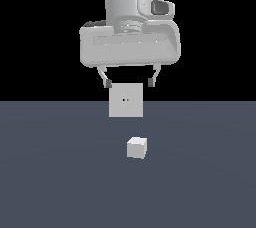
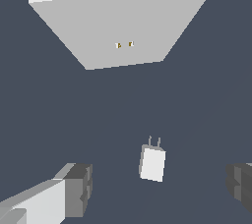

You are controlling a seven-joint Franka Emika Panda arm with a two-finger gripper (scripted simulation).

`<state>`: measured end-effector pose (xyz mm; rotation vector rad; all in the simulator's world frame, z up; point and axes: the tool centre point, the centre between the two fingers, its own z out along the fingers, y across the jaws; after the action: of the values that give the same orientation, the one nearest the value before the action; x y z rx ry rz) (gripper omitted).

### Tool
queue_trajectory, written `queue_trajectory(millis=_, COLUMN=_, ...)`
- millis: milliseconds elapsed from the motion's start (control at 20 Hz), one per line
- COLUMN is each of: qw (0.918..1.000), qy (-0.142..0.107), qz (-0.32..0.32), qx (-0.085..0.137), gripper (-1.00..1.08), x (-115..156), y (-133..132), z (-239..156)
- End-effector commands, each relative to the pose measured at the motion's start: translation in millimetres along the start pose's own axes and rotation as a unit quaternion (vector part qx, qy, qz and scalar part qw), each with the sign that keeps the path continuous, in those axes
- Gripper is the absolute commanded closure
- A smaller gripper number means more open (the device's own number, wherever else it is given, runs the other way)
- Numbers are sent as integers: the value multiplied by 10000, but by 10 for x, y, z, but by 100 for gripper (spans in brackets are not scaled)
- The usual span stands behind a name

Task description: Plug the charger into the wall socket.

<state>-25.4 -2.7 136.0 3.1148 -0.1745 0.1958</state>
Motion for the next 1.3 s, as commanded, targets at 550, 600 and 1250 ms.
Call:
queue_trajectory(millis=550, qw=9960, qy=778, qz=439, qx=-78, gripper=-92, x=-253, y=95, z=334)
queue_trajectory(millis=600, qw=9954, qy=835, qz=471, qx=-85, gripper=-92, x=-269, y=102, z=361)
queue_trajectory(millis=1250, qw=9871, qy=1387, qz=784, qx=-180, gripper=-92, x=-393, y=174, z=633)
